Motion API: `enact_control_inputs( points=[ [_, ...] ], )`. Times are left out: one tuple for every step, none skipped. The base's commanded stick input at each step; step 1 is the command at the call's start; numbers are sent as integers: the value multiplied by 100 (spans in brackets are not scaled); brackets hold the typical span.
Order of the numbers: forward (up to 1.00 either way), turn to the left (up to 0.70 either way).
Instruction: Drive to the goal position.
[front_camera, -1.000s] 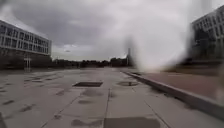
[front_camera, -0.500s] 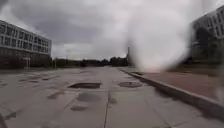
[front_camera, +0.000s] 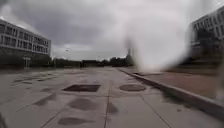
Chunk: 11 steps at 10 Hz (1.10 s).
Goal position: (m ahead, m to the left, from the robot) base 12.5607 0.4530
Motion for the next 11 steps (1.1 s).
enact_control_inputs(
  points=[
    [70, 0],
    [70, 0],
    [70, 0],
    [70, 0],
    [70, 0],
    [70, 0],
    [70, 0],
    [70, 0],
    [70, 0],
    [70, 0],
    [70, 0]
  ],
)
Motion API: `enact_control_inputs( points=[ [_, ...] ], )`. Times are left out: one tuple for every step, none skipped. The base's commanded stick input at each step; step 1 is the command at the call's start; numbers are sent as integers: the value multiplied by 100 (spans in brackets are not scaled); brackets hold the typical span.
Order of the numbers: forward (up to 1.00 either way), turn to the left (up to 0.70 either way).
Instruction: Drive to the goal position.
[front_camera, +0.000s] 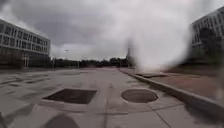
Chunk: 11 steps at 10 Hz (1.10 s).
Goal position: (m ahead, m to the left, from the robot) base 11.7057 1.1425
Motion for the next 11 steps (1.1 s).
enact_control_inputs(
  points=[
    [70, 0],
    [70, 0],
    [70, 2],
    [70, 2],
    [70, 3],
    [70, 11],
    [70, 17],
    [70, 31],
    [70, 35],
    [70, 35],
    [70, 0]
  ],
)
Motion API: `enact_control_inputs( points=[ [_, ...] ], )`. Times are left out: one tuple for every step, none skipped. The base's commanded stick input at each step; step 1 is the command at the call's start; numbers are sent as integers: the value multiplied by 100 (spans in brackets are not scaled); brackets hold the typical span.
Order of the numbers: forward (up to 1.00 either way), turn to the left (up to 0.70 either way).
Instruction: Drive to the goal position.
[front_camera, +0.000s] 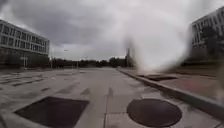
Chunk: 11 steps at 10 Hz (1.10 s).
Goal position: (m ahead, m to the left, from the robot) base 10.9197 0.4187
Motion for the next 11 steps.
enact_control_inputs(
  points=[
    [70, 0],
    [70, 0],
    [70, 0],
    [70, 0],
    [70, 0],
    [70, 0],
    [70, 0],
    [70, 0],
    [70, 0],
    [70, -30],
    [70, -35]
  ],
)
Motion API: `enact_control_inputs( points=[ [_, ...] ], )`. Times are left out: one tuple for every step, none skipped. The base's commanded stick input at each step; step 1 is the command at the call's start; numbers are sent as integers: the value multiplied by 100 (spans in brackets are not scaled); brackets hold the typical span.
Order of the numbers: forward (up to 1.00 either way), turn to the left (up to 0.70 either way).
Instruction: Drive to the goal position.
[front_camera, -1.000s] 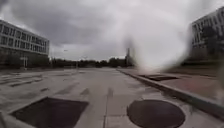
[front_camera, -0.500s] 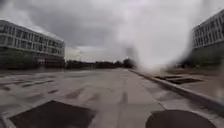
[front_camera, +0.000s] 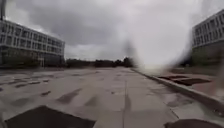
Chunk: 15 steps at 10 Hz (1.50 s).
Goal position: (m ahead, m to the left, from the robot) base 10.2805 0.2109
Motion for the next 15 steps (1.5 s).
enact_control_inputs(
  points=[
    [70, -35],
    [70, -35],
    [70, -33],
    [70, -14],
    [70, 0],
    [70, 0],
    [70, 0],
    [70, 0],
    [70, 1],
    [70, 3],
    [70, 3],
    [70, 3],
    [70, 10],
    [70, 26],
    [70, 27]
  ],
)
